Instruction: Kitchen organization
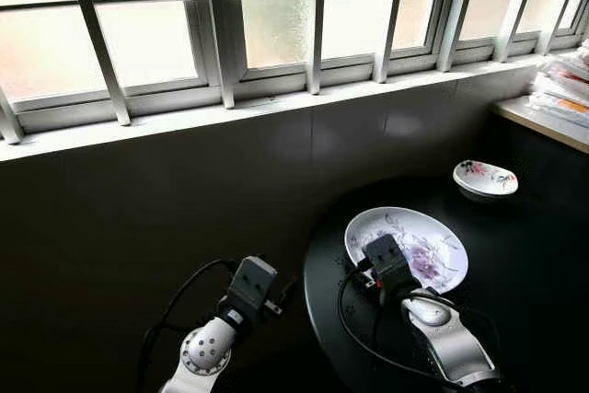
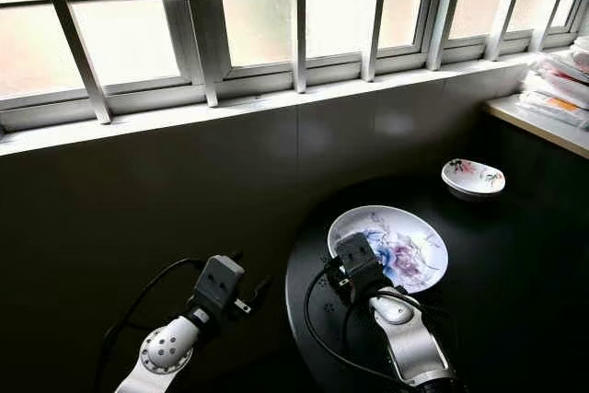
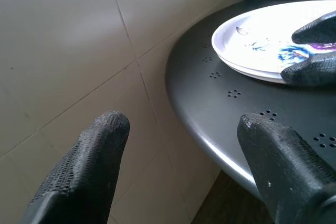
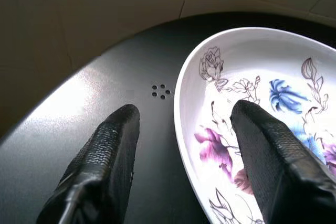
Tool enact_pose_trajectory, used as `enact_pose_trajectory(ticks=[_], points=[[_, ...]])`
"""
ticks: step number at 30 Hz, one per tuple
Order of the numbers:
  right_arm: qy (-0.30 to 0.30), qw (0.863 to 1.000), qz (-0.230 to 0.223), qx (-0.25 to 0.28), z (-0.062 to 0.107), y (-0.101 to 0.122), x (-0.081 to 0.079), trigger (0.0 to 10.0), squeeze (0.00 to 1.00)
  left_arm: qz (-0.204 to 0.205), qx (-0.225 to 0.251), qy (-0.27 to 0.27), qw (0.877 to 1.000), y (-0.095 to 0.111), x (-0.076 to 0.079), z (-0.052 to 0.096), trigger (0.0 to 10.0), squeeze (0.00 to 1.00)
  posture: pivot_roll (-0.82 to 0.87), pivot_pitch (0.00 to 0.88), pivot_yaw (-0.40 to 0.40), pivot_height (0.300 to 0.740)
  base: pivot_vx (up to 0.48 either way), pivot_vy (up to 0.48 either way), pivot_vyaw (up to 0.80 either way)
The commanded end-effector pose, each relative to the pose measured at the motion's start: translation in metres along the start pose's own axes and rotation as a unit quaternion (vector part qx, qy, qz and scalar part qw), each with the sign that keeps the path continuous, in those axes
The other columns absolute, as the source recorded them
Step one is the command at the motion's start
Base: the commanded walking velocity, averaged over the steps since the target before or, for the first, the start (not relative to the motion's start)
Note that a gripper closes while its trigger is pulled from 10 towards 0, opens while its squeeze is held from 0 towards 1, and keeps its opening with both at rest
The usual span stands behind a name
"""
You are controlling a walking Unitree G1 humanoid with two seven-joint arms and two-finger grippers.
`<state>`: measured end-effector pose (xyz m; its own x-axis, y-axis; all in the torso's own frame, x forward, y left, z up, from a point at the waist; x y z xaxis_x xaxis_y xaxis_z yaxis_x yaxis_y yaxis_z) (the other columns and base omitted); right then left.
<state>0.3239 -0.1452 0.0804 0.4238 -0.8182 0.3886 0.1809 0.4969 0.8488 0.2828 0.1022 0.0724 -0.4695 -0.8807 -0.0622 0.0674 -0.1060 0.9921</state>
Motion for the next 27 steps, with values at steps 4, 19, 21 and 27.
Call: enact_pose_trajectory(ticks=[4, 19, 21, 27], points=[[-0.002, 1.000, 0.011, -0.019, -0.003, -0.001, 0.014, 10.0, 0.00, 0.002, 0.002, -0.002, 1.000, 0.001, 0.000, -0.002, 10.0, 0.00, -0.03, 0.000, 0.005, 0.740, 0.000, 0.000, 0.00], [0.045, 0.997, -0.022, -0.063, -0.005, -0.018, 0.019, 10.0, 0.00, 0.003, 0.001, -0.002, 1.000, 0.001, -0.001, -0.002, 10.0, 0.00, -0.02, 0.000, 0.003, 0.740, 0.000, 0.000, 0.00], [0.045, 0.996, -0.027, -0.068, -0.005, -0.019, 0.020, 10.0, 0.00, 0.004, 0.001, -0.002, 1.000, 0.001, -0.001, -0.001, 10.0, 0.00, -0.02, 0.000, 0.003, 0.740, 0.000, 0.000, 0.00], [0.063, 0.994, -0.057, -0.075, -0.003, -0.024, 0.018, 10.0, 0.00, 0.004, 0.000, -0.002, 1.000, 0.001, -0.001, -0.001, 10.0, 0.00, -0.02, 0.000, 0.004, 0.740, 0.000, 0.000, 0.00]])
Point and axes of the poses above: a point about 5 cm out from each wrist's last joint towards the gripper, its own z axis pointing back from the gripper into the wrist, its own y axis along the axis of the wrist's last joint, x = y × z, the point moved 1 cm from there along -z, pointing out of the wrist towards the gripper, and after that the axes turned 9 degrees about z, right-handed, at the moved point
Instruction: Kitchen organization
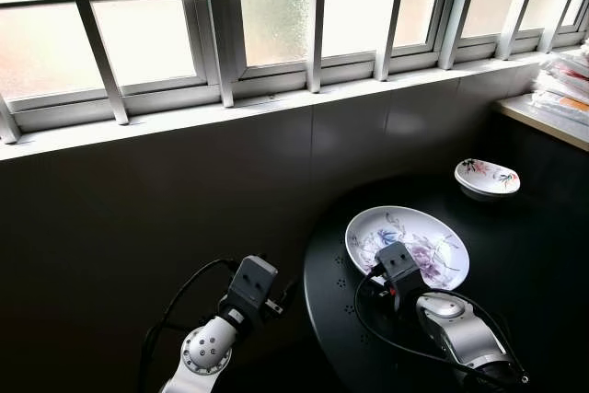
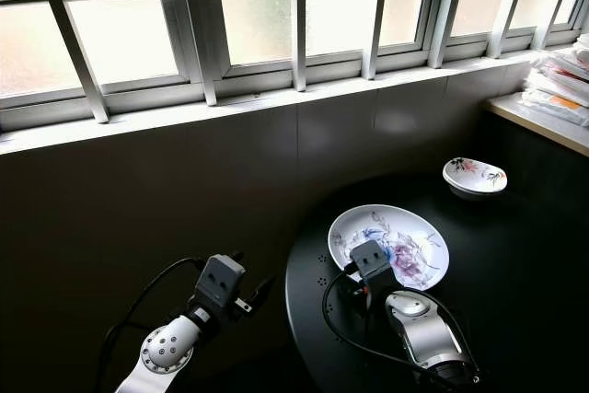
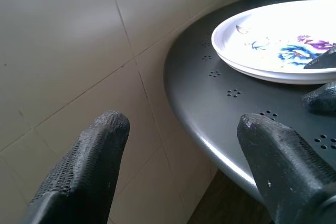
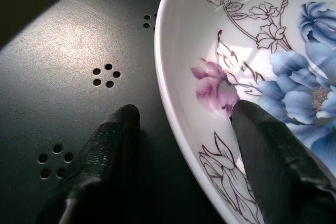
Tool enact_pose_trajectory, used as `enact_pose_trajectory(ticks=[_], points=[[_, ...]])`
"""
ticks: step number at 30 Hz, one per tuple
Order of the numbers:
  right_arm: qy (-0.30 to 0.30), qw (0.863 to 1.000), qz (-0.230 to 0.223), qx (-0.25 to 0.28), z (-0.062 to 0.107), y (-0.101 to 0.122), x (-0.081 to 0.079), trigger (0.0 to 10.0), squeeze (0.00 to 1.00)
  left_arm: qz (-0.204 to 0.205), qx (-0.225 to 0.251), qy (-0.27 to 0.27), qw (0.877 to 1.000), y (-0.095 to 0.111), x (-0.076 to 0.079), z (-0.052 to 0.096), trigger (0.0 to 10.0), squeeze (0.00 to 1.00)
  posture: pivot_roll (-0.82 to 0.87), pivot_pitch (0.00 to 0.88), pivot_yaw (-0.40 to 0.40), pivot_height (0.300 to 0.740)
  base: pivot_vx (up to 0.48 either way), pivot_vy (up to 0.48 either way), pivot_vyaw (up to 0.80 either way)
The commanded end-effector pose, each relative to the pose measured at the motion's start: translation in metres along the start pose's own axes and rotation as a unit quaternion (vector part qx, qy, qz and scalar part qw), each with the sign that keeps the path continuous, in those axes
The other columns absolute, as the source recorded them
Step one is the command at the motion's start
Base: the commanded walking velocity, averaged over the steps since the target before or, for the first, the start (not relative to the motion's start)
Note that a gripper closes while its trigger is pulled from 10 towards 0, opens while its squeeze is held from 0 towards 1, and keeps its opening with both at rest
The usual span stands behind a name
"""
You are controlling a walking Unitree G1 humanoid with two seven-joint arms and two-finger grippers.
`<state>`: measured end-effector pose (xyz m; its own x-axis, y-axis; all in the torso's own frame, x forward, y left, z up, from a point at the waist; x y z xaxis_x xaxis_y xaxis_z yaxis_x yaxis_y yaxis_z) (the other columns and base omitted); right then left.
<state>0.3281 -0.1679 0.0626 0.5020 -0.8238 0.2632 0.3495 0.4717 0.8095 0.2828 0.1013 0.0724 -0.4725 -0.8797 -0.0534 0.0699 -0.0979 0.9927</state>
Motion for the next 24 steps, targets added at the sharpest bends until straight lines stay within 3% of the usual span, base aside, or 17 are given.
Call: enact_pose_trajectory(ticks=[1, 2, 8, 15, 23, 24], points=[[0.006, 1.000, -0.015, 0.003, 0.002, 0.001, 0.004, 3.1, 0.00, 0.000, -0.001, 0.001, 1.000, 0.000, -0.002, 0.000, 10.0, 0.00, -0.03, 0.000, 0.005, 0.740, 0.000, 0.000, 0.00], [0.006, 1.000, -0.014, 0.003, 0.002, 0.001, 0.004, 0.0, 0.00, 0.000, -0.001, 0.001, 1.000, 0.000, -0.002, 0.000, 10.0, 0.00, -0.03, 0.000, 0.005, 0.740, 0.000, 0.000, 0.00], [-0.009, 1.000, -0.014, 0.010, 0.004, 0.004, 0.006, 0.0, 0.00, 0.001, -0.001, 0.000, 1.000, 0.001, -0.003, 0.000, 10.0, 0.00, -0.03, 0.000, 0.006, 0.740, 0.000, 0.000, 0.00], [-0.035, 0.999, 0.020, 0.023, 0.005, 0.012, 0.004, 0.0, 0.00, 0.002, -0.002, 0.001, 1.000, 0.001, -0.003, 0.000, 10.0, 0.00, -0.02, 0.000, 0.006, 0.740, 0.000, 0.000, 0.00], [-0.092, 0.988, 0.116, 0.039, 0.009, 0.021, 0.002, 0.0, 0.00, 0.004, -0.002, 0.002, 1.000, 0.000, -0.002, -0.001, 10.0, 0.00, -0.03, 0.000, 0.006, 0.740, 0.000, 0.000, 0.00], [-0.117, 0.981, 0.150, 0.047, 0.011, 0.025, 0.004, 0.0, 0.00, 0.005, -0.002, 0.002, 1.000, 0.000, -0.002, -0.001, 10.0, 0.00, -0.03, 0.000, 0.006, 0.740, 0.000, 0.000, 0.00]])
Point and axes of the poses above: a point about 5 cm out from each wrist's last joint towards the gripper, its own z axis pointing back from the gripper into the wrist, its own y axis along the axis of the wrist's last joint, x = y × z, the point moved 1 cm from there along -z, pointing out of the wrist towards the gripper, and after that the axes turned 9 degrees about z, right-handed, at the moved point
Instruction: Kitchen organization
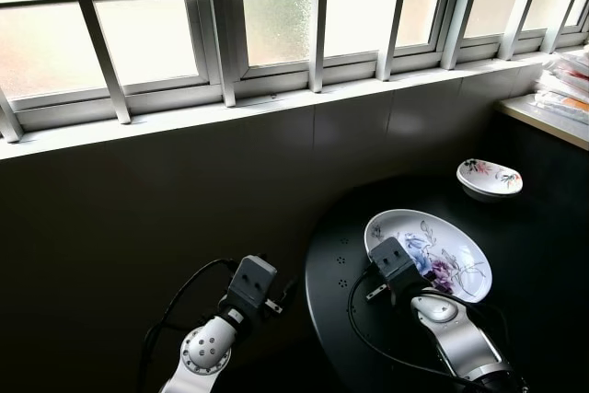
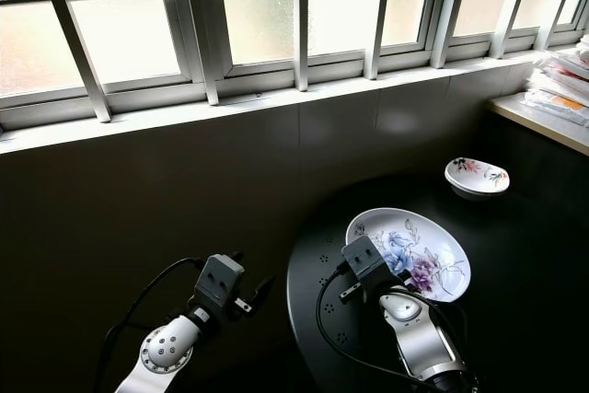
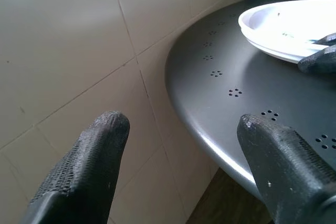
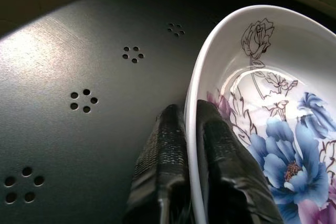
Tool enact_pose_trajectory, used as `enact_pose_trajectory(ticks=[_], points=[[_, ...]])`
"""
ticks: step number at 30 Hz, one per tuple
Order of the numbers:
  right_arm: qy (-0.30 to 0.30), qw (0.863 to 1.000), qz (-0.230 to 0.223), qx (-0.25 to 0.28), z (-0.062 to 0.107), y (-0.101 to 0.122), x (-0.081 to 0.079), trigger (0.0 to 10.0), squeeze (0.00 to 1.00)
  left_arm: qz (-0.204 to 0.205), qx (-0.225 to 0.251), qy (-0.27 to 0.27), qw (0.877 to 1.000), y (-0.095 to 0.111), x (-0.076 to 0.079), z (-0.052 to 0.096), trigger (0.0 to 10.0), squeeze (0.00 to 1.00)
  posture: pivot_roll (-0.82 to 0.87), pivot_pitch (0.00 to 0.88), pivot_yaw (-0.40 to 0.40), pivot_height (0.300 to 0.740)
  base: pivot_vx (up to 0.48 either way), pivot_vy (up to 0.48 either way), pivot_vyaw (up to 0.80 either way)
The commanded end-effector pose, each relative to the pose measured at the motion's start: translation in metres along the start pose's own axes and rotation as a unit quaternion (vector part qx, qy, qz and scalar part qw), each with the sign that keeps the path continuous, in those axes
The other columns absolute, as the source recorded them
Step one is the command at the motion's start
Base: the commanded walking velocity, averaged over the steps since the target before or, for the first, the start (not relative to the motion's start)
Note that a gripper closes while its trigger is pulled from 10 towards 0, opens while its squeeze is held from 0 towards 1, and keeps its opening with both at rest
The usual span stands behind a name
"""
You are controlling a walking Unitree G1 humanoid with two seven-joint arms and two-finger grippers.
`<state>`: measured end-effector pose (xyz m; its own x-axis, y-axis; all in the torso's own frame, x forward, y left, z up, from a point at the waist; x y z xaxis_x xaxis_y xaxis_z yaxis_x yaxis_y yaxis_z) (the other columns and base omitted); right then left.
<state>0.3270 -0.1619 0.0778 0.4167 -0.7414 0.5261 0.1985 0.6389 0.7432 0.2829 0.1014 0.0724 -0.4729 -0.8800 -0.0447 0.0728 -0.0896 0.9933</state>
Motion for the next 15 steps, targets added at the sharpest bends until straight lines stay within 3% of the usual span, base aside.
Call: enact_pose_trajectory(ticks=[1, 3, 7, 15], points=[[-0.032, 0.999, 0.035, 0.020, 0.003, 0.009, 0.009, 0.0, 0.00, 0.000, -0.003, 0.003, 1.000, 0.000, -0.002, -0.001, 10.0, 0.00, -0.03, 0.000, 0.006, 0.740, 0.000, 0.000, 0.00], [-0.083, 0.994, 0.068, 0.030, 0.004, 0.014, 0.018, 0.0, 0.00, 0.001, -0.002, 0.004, 1.000, 0.000, -0.002, -0.001, 10.0, 0.00, -0.03, 0.000, 0.005, 0.740, 0.000, 0.000, 0.00], [-0.123, 0.988, 0.084, 0.045, 0.006, 0.020, 0.025, 0.0, 0.00, 0.002, 0.000, 0.005, 1.000, 0.000, -0.002, -0.001, 10.0, 0.00, -0.03, 0.000, 0.003, 0.740, 0.000, 0.000, 0.00], [-0.188, 0.974, 0.056, 0.113, 0.012, 0.043, 0.031, 0.0, 0.00, 0.019, 0.026, 0.013, 0.999, 0.005, -0.004, 0.000, 10.0, 0.00, -0.02, 0.000, 0.000, 0.740, 0.000, 0.000, 0.00]])
Point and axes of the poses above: a point about 5 cm out from each wrist's last joint towards the gripper, its own z axis pointing back from the gripper into the wrist, its own y axis along the axis of the wrist's last joint, x = y × z, the point moved 1 cm from there along -z, pointing out of the wrist towards the gripper, and after that the axes turned 9 degrees about z, right-handed, at the moved point
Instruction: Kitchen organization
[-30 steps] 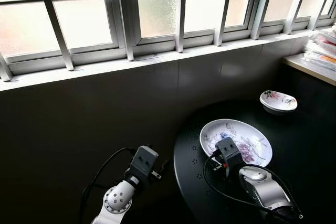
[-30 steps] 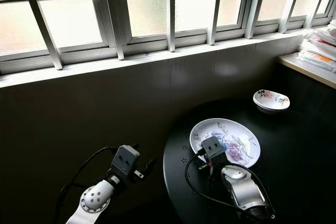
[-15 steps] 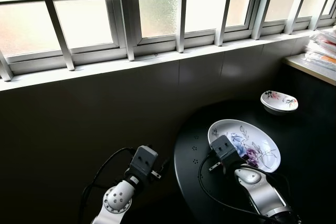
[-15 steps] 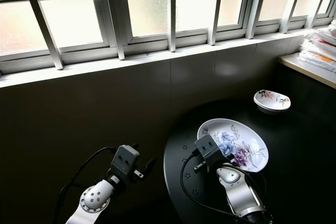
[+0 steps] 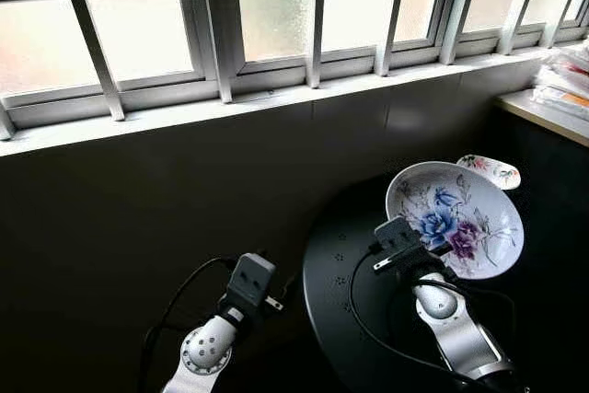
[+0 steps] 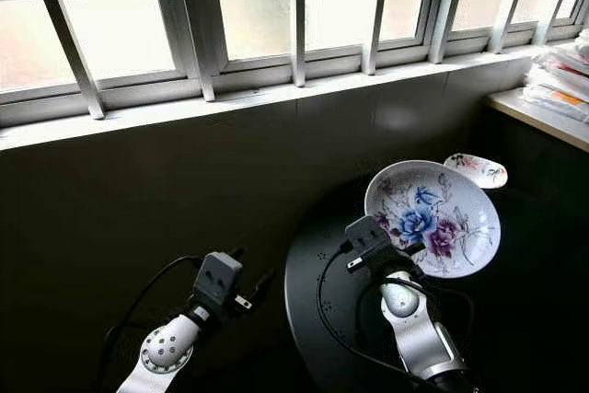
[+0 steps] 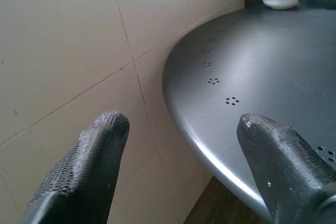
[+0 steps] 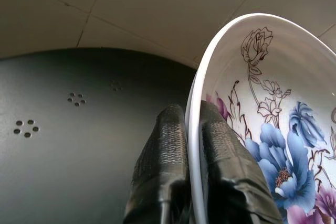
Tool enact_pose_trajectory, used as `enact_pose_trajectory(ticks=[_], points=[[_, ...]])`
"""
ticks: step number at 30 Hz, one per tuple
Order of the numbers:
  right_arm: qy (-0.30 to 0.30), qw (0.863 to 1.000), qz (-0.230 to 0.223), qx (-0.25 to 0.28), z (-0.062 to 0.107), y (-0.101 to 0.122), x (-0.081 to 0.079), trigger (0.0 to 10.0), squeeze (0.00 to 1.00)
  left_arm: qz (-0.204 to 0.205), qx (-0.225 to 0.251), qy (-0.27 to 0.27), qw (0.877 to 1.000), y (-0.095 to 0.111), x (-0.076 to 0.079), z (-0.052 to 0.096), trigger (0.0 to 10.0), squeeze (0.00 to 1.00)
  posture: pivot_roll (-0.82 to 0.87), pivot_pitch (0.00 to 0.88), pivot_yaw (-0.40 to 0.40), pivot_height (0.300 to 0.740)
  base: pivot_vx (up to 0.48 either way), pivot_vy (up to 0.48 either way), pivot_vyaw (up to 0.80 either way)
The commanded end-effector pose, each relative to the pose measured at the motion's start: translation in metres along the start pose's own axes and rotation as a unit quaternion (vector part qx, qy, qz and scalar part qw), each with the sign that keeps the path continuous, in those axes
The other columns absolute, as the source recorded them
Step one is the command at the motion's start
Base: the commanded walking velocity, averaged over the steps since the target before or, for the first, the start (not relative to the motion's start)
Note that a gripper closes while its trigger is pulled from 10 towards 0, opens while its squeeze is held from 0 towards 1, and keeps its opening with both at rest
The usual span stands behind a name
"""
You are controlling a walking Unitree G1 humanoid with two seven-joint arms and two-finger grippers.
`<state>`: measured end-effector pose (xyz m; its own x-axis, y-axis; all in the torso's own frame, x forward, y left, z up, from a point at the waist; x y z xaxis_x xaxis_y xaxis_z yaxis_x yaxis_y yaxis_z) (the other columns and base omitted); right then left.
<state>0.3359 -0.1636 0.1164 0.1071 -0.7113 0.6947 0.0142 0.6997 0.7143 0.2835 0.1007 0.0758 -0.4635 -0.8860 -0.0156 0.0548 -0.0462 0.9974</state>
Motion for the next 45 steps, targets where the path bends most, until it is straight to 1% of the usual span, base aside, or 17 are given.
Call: enact_pose_trajectory(ticks=[1, 2, 5, 9, 14, 30, 41, 45], points=[[-0.023, 0.999, -0.003, 0.031, -0.001, 0.014, 0.008, 0.0, 0.00, 0.004, 0.008, 0.008, 1.000, 0.002, -0.004, 0.001, 10.0, 0.00, -0.02, 0.000, 0.000, 0.740, 0.000, 0.000, 0.00], [-0.020, 0.999, -0.008, 0.047, 0.000, 0.020, 0.002, 0.0, 0.00, 0.005, 0.009, 0.009, 1.000, 0.001, -0.004, 0.001, 10.0, 0.00, -0.02, 0.000, -0.001, 0.740, 0.000, 0.000, 0.00], [-0.018, 0.998, -0.009, 0.059, 0.002, 0.024, -0.003, 0.0, 0.00, 0.006, 0.009, 0.010, 1.000, 0.001, -0.004, 0.002, 10.0, 0.00, -0.02, 0.000, -0.001, 0.740, 0.000, 0.082, 0.00], [-0.021, 0.998, -0.010, 0.066, 0.002, 0.026, -0.005, 0.0, 0.00, 0.008, 0.010, 0.009, 1.000, 0.000, -0.004, 0.002, 10.0, 0.00, -0.02, 0.000, -0.001, 0.740, 0.000, 0.383, 0.00], [-0.026, 0.997, -0.008, 0.075, 0.003, 0.029, -0.005, 0.0, 0.00, 0.008, 0.011, 0.008, 1.000, 0.001, -0.004, 0.003, 10.0, 0.00, -0.02, 0.000, 0.001, 0.740, 0.000, 0.456, 0.00], [-0.041, 0.996, -0.016, 0.080, 0.002, 0.033, -0.003, 0.0, 0.00, 0.012, 0.023, 0.006, 1.000, 0.004, -0.005, 0.002, 10.0, 0.00, -0.02, 0.000, -0.001, 0.740, 0.000, 0.447, 0.00], [-0.043, 0.996, -0.019, 0.081, 0.002, 0.033, -0.003, 0.0, 0.00, 0.014, 0.026, 0.005, 1.000, 0.004, -0.005, 0.001, 10.0, 0.00, -0.02, 0.000, -0.003, 0.740, -0.266, 0.372, 0.00], [-0.042, 0.996, -0.020, 0.083, 0.001, 0.034, -0.004, 0.0, 0.00, 0.013, 0.035, 0.004, 0.999, 0.006, -0.005, 0.002, 10.0, 0.00, -0.02, 0.000, -0.003, 0.740, 0.000, 0.000, 0.00]])
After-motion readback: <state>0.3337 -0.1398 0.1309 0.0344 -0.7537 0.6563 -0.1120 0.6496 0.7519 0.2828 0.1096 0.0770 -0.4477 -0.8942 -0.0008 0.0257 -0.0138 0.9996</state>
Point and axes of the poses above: a point about 5 cm out from each wrist's last joint towards the gripper, its own z axis pointing back from the gripper into the wrist, its own y axis along the axis of the wrist's last joint, x = y × z, the point moved 1 cm from there along -z, pointing out of the wrist towards the gripper, and after that the axes turned 9 degrees about z, right-handed, at the moved point
